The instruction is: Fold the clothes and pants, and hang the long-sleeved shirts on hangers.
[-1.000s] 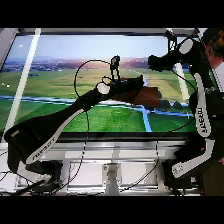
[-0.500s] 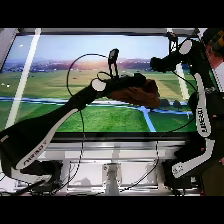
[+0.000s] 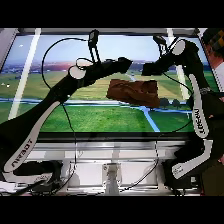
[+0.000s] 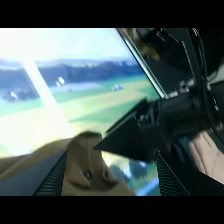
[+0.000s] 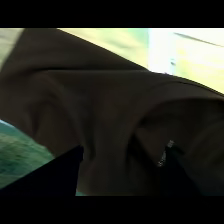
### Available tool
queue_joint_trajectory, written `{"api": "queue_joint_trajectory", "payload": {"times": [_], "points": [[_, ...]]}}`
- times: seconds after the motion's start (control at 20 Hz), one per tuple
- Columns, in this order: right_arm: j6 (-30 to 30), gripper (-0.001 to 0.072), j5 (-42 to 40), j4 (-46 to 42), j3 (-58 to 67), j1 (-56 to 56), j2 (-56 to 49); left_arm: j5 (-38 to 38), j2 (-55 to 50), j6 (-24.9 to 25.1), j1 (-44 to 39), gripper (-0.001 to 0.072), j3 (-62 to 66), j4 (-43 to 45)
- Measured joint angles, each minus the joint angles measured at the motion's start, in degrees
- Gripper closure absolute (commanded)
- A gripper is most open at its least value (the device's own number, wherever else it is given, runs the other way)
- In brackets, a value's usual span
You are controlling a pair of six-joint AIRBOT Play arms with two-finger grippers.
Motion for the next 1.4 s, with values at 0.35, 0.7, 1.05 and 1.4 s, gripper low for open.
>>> {"api": "queue_joint_trajectory", "payload": {"times": [0.35,0.7,1.05,1.4], "points": [[-1.05,0.0133,8.83,-0.63,-5.22,-12.07,-0.11,-8.15,0.22,0.20,2.56,0.0095,0.00,0.07],[-6.12,0.0008,5.86,18.34,-20.06,-25.35,-0.11,-10.36,0.17,0.22,2.84,0.0095,0.00,0.00],[-8.04,0.0009,-6.99,28.44,-27.82,-23.28,-0.96,-10.95,0.00,0.24,2.82,0.0095,0.00,-0.02],[-0.85,0.0006,-16.13,28.24,-28.72,-19.37,-2.99,-11.54,0.00,0.26,2.82,0.0095,-0.02,-0.02]]}}
